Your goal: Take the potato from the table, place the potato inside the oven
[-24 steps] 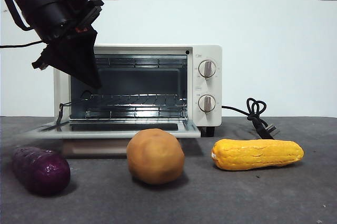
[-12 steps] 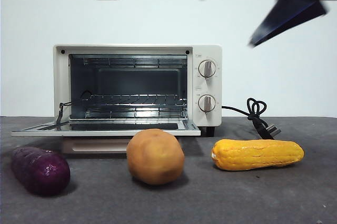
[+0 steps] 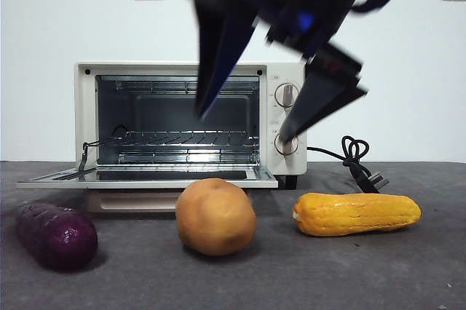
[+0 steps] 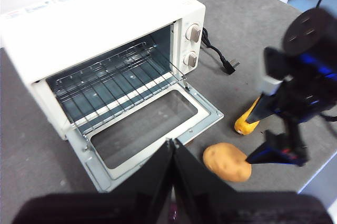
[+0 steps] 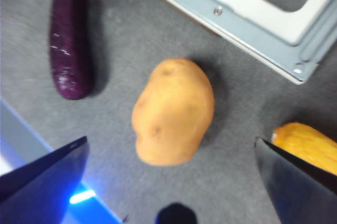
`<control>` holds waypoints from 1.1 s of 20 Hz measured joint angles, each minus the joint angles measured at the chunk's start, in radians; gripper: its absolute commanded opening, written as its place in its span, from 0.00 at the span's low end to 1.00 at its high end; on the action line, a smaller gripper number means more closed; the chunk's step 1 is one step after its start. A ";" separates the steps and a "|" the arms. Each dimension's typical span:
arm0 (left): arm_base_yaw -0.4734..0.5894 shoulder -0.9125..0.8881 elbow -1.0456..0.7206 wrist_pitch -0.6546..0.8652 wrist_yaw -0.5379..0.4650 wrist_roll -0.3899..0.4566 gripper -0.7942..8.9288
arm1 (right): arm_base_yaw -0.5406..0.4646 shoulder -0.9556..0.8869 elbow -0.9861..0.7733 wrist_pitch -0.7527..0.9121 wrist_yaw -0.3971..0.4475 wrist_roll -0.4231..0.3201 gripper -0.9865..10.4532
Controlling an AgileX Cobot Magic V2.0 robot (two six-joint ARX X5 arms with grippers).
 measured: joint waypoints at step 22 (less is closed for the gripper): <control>0.000 -0.052 0.000 -0.085 0.004 0.000 0.07 | 0.130 0.174 0.000 0.122 0.135 0.071 0.08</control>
